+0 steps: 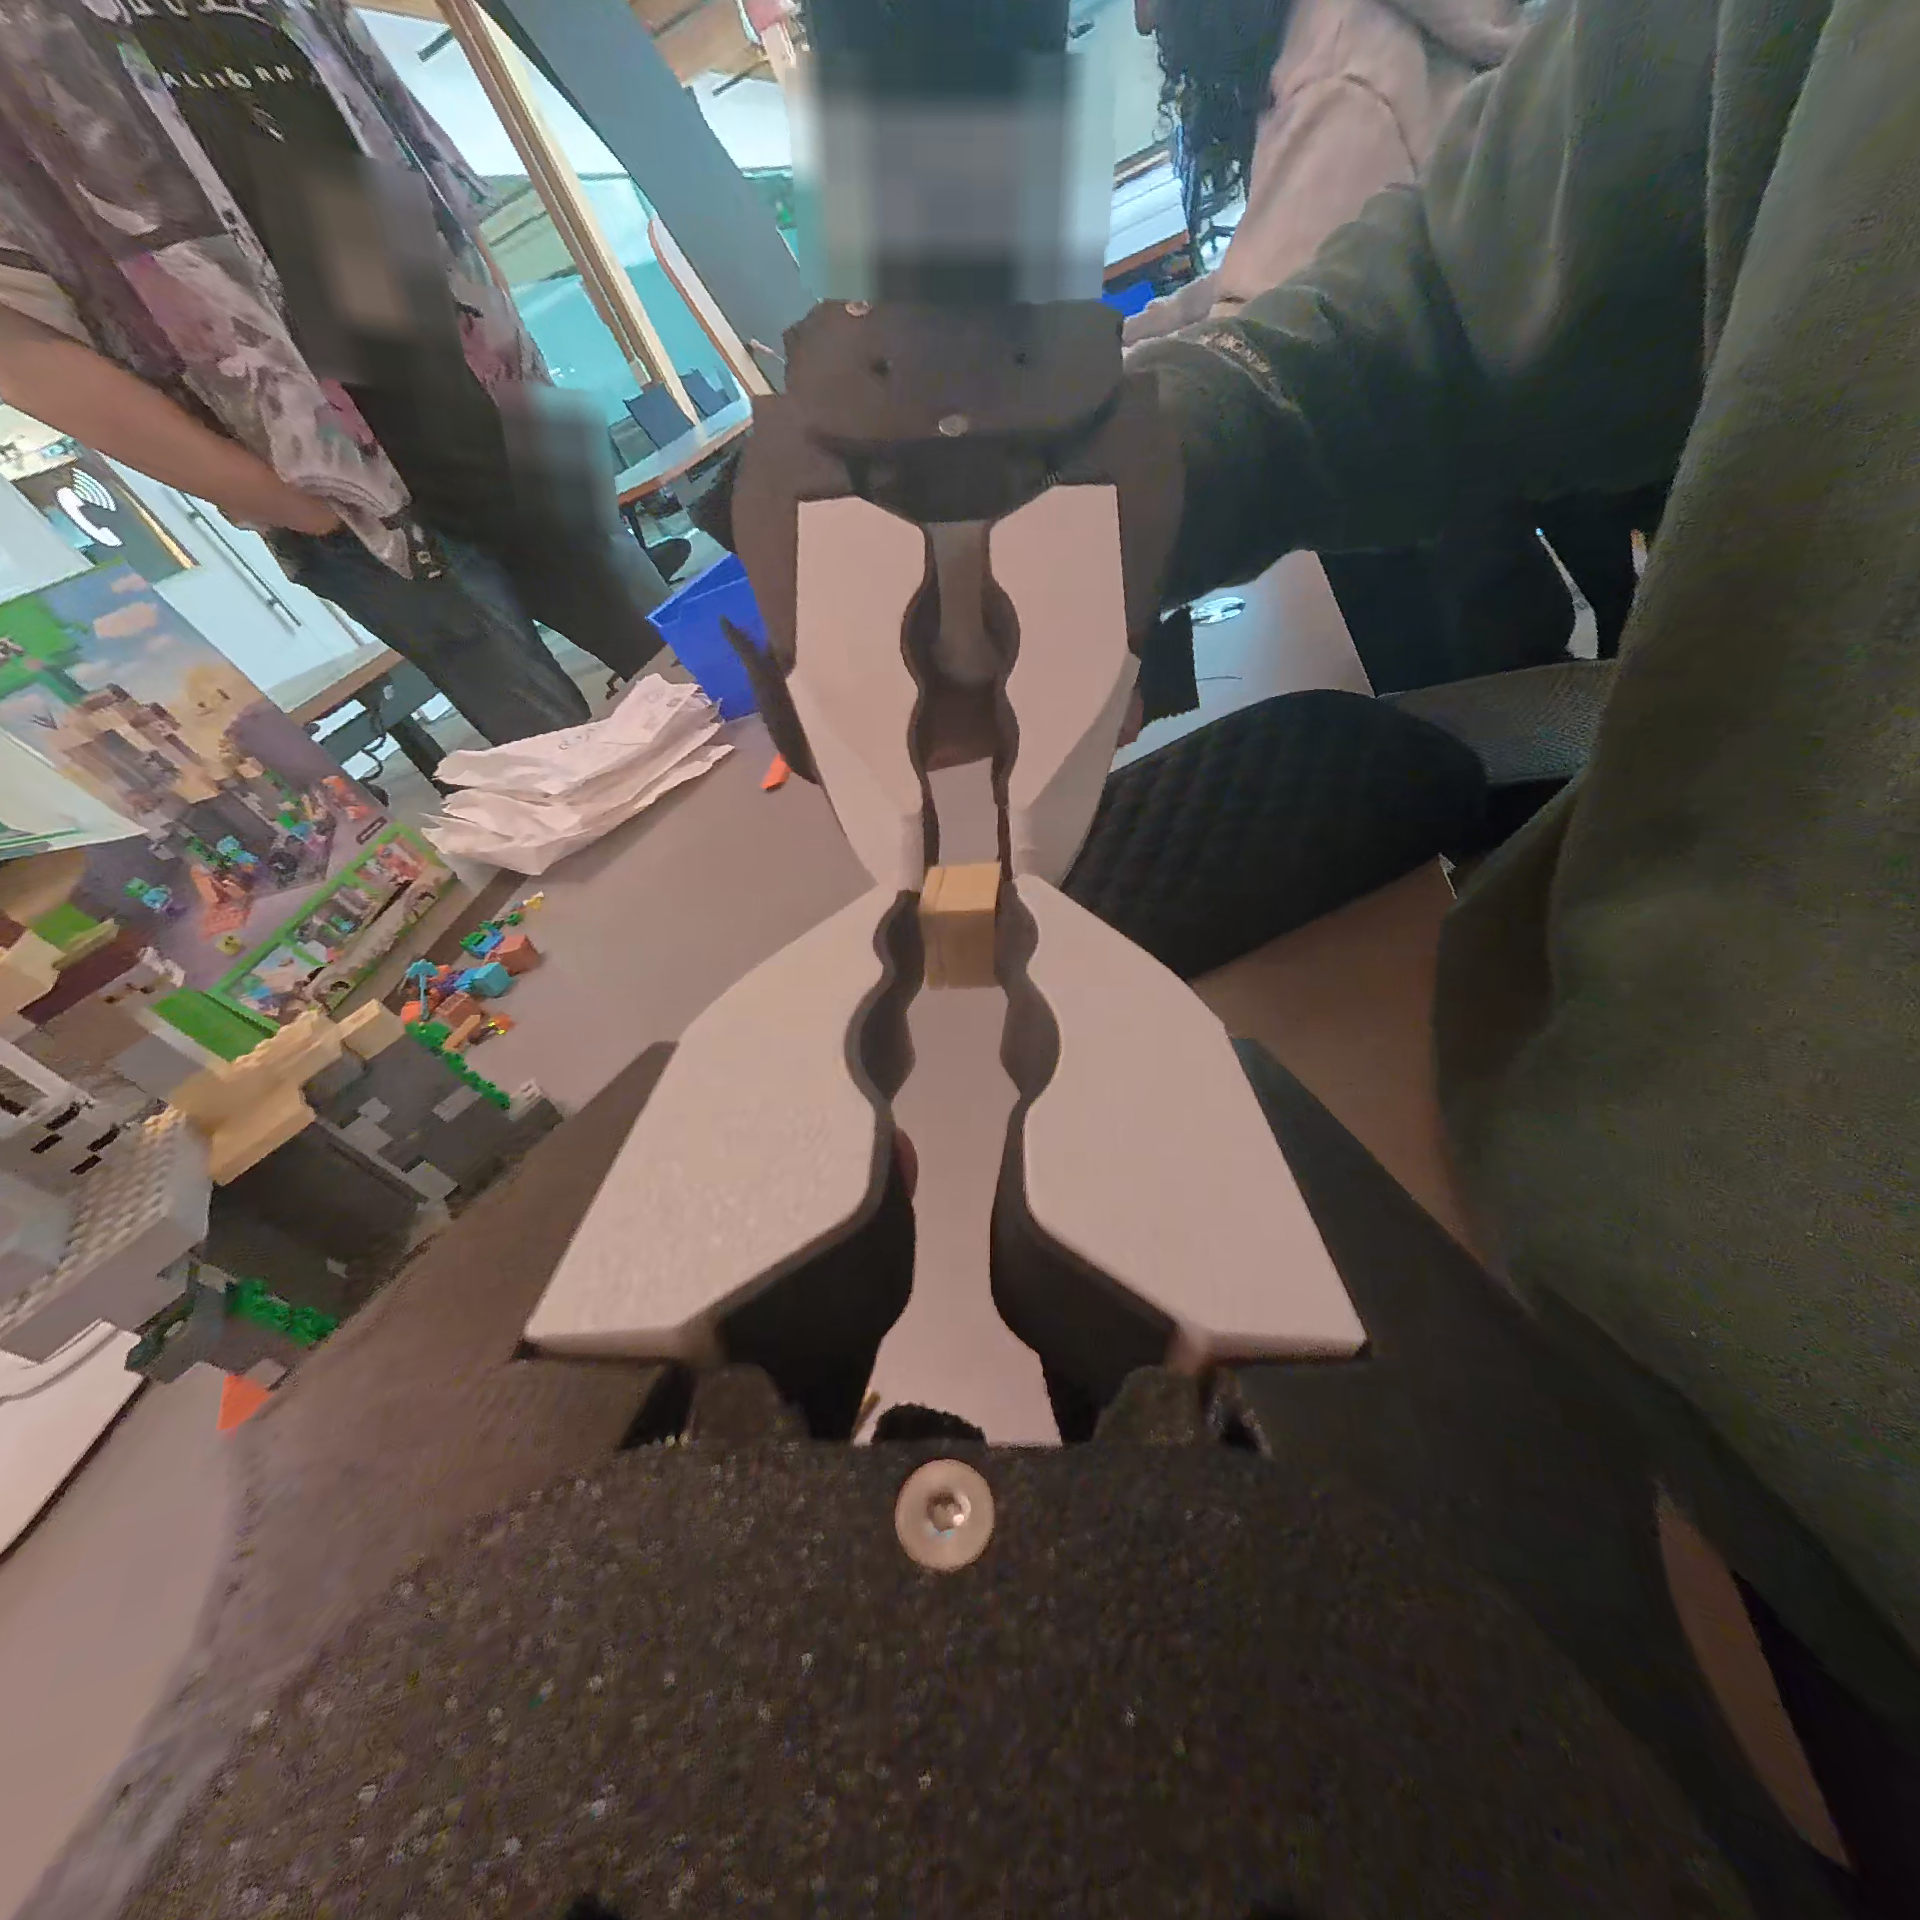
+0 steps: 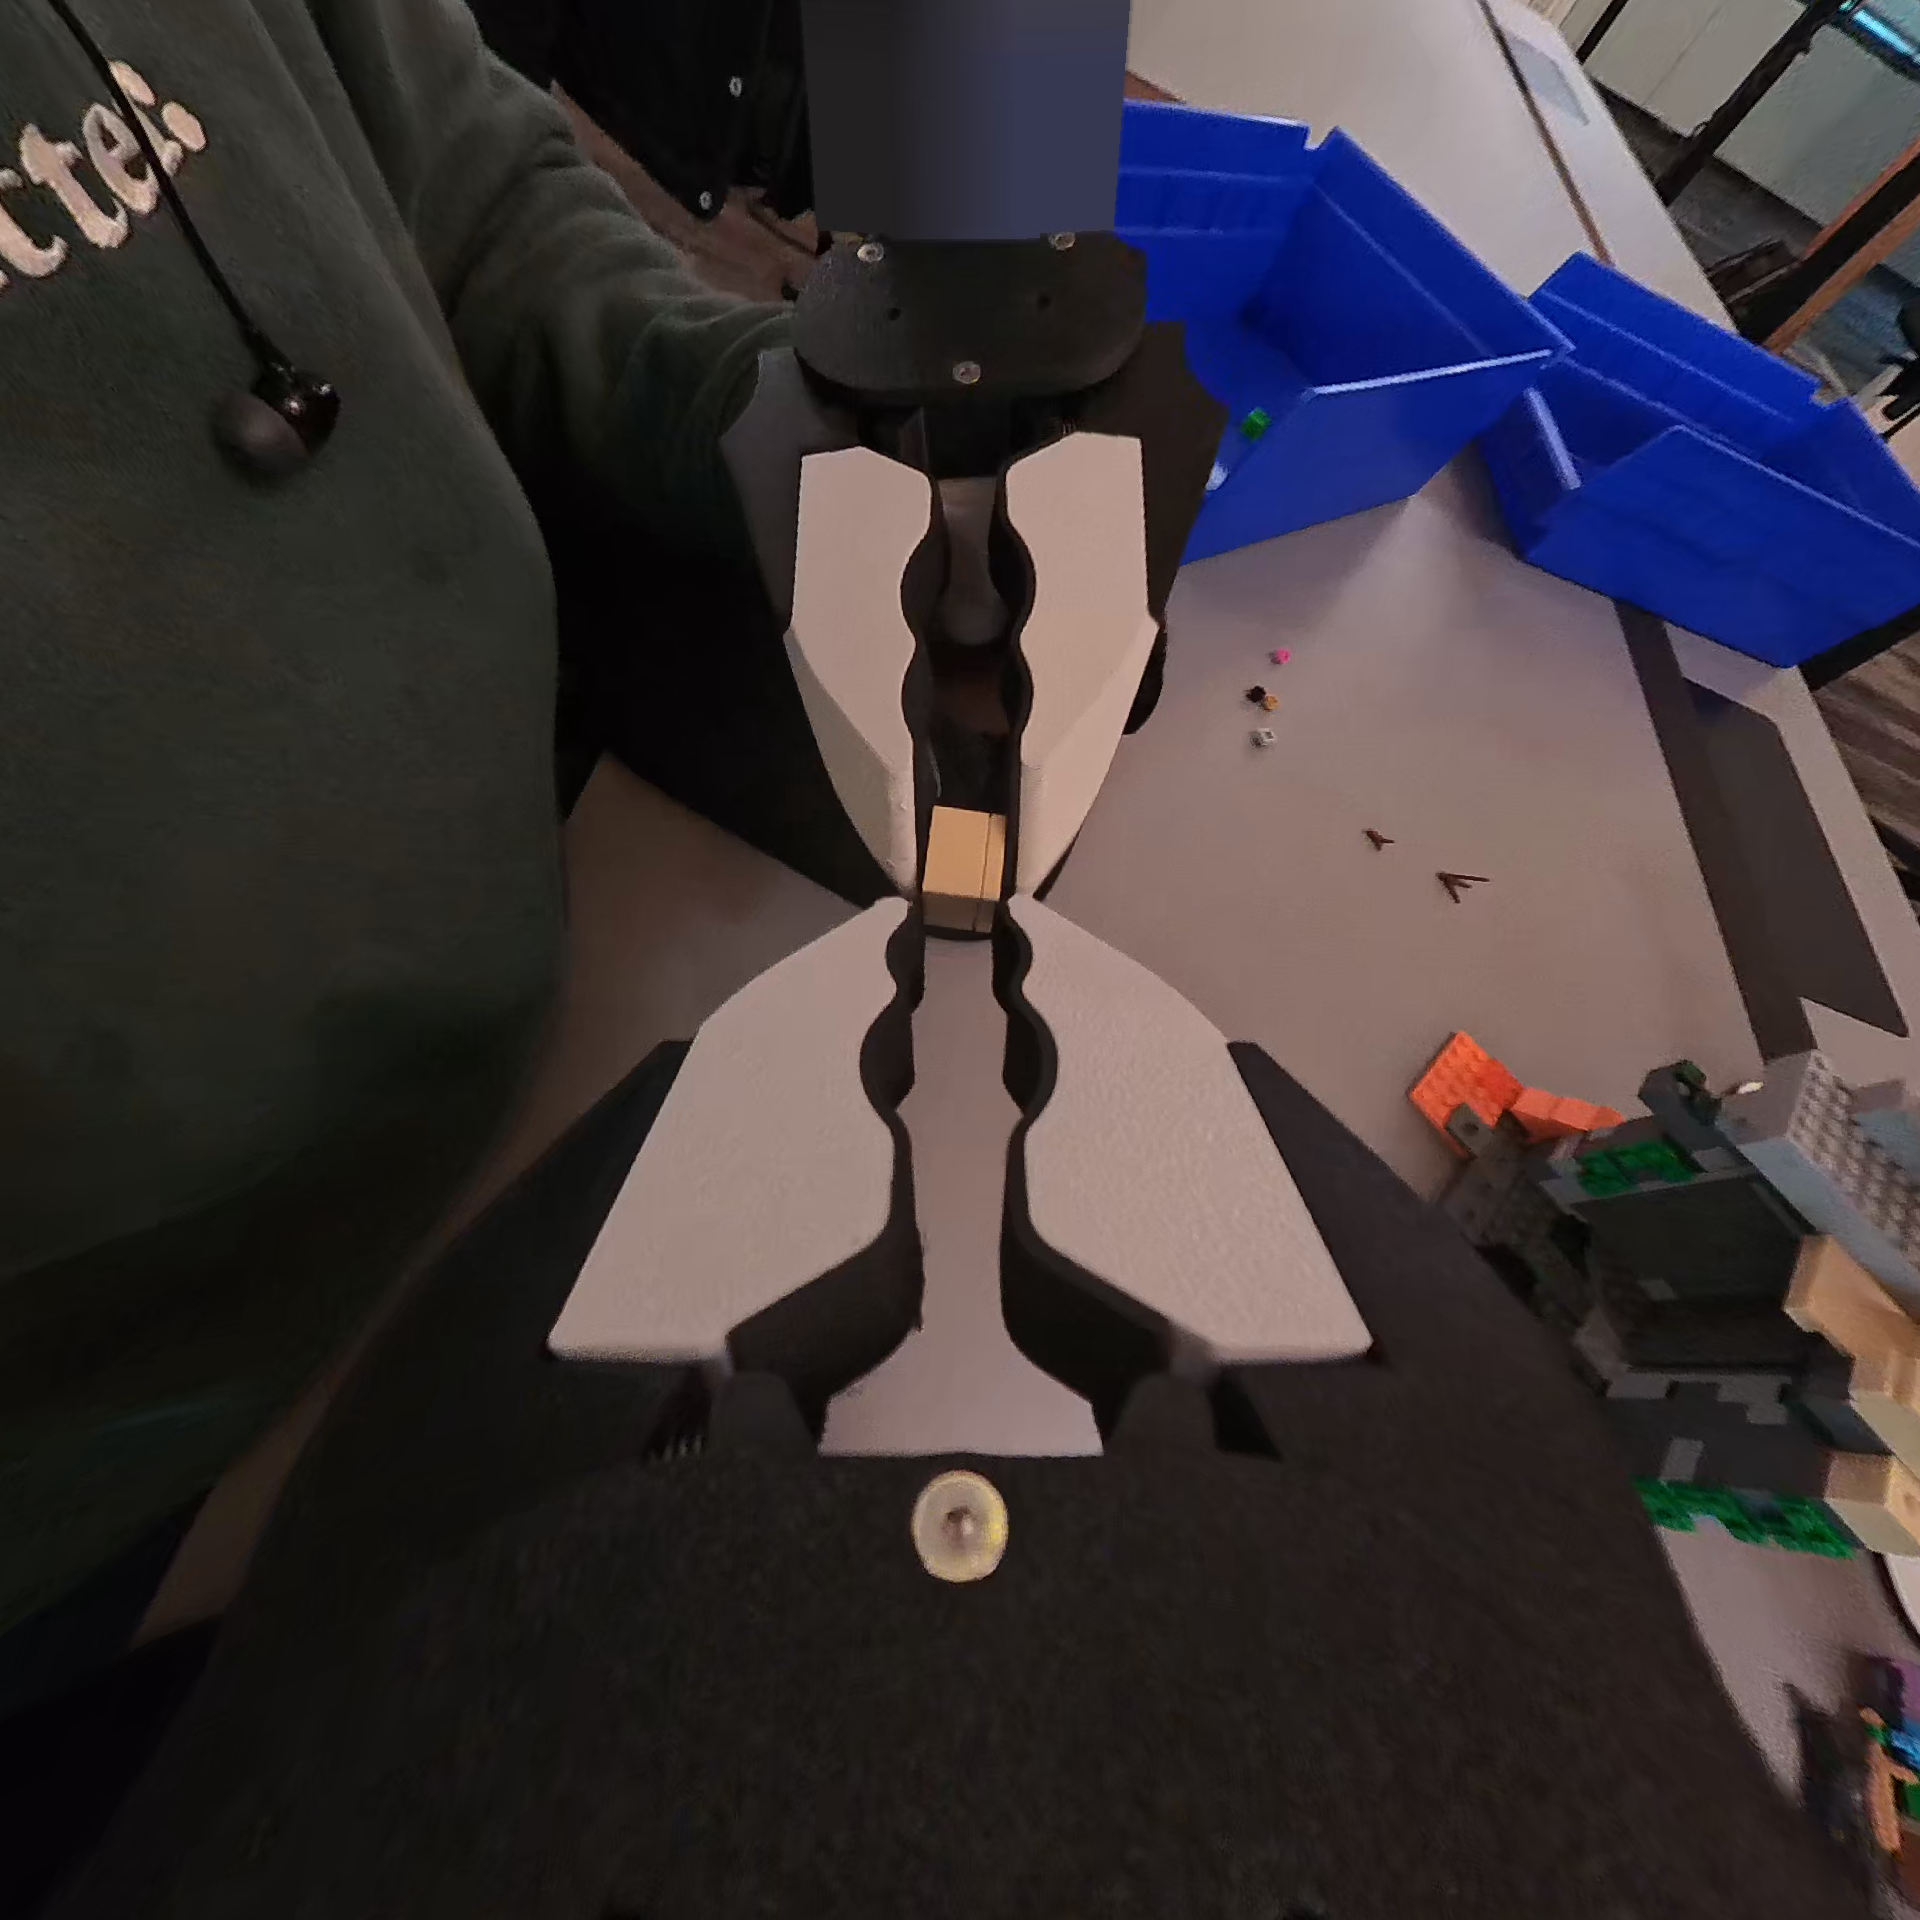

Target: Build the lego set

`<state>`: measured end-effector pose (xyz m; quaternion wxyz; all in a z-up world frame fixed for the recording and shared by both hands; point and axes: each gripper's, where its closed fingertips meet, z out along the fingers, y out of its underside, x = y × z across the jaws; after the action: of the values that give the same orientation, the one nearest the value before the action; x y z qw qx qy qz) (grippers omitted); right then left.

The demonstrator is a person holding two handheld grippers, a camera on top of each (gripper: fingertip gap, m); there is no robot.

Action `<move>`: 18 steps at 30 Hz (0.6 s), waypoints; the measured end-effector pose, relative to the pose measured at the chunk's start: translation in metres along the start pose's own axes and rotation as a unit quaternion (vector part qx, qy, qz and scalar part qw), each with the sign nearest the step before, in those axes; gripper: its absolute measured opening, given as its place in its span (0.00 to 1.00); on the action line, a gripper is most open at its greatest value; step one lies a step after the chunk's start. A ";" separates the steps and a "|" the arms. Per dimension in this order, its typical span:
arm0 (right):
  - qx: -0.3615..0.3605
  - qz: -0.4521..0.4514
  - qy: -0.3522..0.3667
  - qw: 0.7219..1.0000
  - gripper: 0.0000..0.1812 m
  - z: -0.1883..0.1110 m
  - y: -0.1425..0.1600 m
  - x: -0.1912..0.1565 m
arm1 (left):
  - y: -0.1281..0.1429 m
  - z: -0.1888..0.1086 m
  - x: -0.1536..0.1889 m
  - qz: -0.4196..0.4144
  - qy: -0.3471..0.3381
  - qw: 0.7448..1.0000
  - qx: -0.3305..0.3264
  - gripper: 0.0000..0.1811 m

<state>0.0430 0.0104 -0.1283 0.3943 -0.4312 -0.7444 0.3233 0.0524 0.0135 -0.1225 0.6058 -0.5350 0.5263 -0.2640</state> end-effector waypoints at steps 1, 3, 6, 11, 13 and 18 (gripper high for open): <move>-0.005 -0.001 -0.002 1.000 0.07 0.000 0.000 -0.001 | 0.000 0.001 0.002 0.002 0.002 1.000 -0.001 0.08; -0.011 0.003 -0.007 1.000 0.06 -0.001 0.001 -0.003 | 0.000 0.001 0.004 0.004 0.005 1.000 -0.002 0.08; -0.010 0.007 -0.001 1.000 0.06 0.000 0.002 -0.004 | 0.000 0.001 0.005 0.008 0.007 1.000 -0.002 0.08; 0.011 0.030 0.011 0.999 0.06 0.000 0.006 -0.002 | 0.003 0.003 0.004 0.009 -0.001 1.000 -0.005 0.08; 0.020 0.037 0.014 0.999 0.06 0.000 0.007 -0.002 | 0.003 0.004 0.004 0.010 -0.009 1.000 -0.001 0.08; 0.025 0.036 0.022 0.999 0.06 0.001 0.009 -0.002 | 0.005 0.002 0.003 0.025 -0.023 0.999 -0.001 0.09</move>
<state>0.0459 0.0117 -0.1367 0.4092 -0.4548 -0.7113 0.3461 0.0540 0.0133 -0.1281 0.6236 -0.5286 0.5256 -0.2355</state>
